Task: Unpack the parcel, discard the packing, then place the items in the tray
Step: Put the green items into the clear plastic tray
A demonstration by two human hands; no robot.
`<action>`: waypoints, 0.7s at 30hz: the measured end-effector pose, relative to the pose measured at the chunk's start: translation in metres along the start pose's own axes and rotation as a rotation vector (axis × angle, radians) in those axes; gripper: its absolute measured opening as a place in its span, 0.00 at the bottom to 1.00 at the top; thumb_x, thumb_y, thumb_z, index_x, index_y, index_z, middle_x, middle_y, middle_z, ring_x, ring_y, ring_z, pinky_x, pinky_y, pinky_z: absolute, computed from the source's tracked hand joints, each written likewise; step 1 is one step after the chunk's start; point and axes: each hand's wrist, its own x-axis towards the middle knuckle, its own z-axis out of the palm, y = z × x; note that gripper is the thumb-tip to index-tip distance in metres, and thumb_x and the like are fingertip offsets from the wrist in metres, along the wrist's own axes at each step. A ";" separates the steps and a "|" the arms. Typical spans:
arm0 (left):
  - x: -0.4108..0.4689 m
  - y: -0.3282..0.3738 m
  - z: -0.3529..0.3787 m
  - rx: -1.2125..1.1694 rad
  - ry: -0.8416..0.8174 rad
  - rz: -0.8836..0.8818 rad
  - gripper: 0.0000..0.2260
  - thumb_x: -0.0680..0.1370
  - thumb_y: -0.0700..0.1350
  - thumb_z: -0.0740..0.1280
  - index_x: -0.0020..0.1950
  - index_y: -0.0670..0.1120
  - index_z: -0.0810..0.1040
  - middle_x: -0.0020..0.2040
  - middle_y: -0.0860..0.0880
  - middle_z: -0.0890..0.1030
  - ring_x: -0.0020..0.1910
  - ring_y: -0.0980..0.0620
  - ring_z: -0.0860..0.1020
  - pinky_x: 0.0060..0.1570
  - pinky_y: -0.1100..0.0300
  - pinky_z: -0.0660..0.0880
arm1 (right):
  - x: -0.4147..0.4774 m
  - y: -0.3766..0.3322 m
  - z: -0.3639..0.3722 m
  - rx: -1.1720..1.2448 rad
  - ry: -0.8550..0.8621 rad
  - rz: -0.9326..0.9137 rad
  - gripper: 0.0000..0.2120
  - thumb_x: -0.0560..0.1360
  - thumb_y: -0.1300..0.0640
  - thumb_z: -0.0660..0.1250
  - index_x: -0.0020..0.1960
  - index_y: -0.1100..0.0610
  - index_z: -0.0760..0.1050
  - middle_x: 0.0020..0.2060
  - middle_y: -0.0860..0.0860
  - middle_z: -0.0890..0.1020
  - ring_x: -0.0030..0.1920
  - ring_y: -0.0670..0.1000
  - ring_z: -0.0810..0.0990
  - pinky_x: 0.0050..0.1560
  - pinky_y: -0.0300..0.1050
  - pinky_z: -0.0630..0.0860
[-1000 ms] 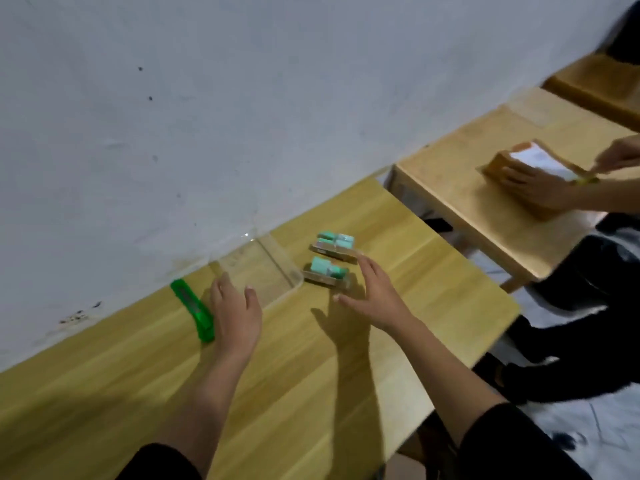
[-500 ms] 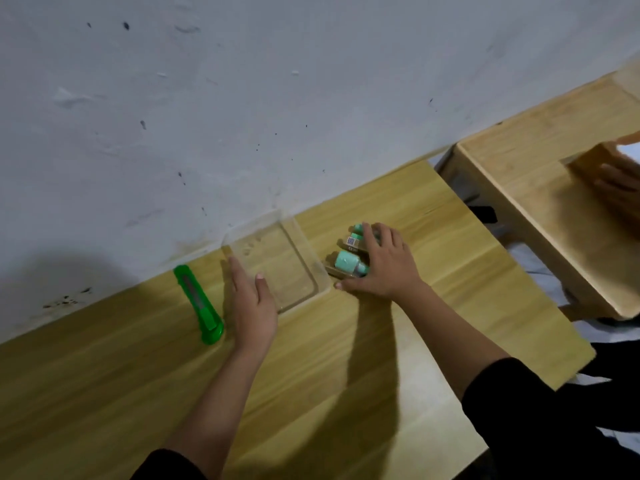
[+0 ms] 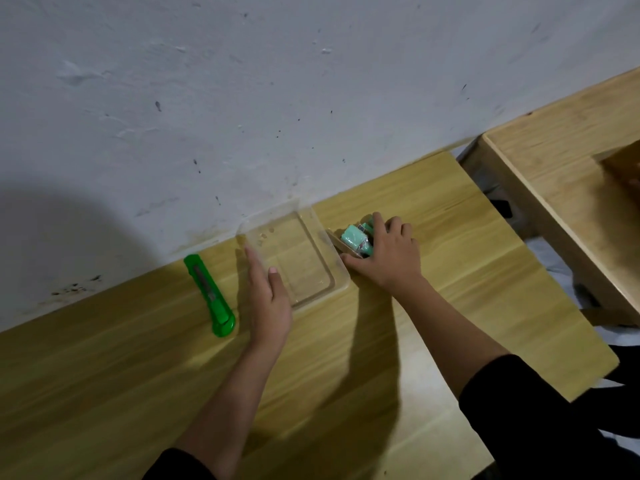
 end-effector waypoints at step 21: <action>-0.002 0.001 0.002 -0.112 -0.050 -0.003 0.24 0.82 0.42 0.51 0.76 0.48 0.45 0.77 0.52 0.50 0.70 0.63 0.49 0.63 0.76 0.49 | -0.002 -0.005 -0.009 0.113 0.050 0.090 0.41 0.62 0.34 0.66 0.64 0.60 0.61 0.55 0.57 0.71 0.54 0.59 0.73 0.45 0.51 0.73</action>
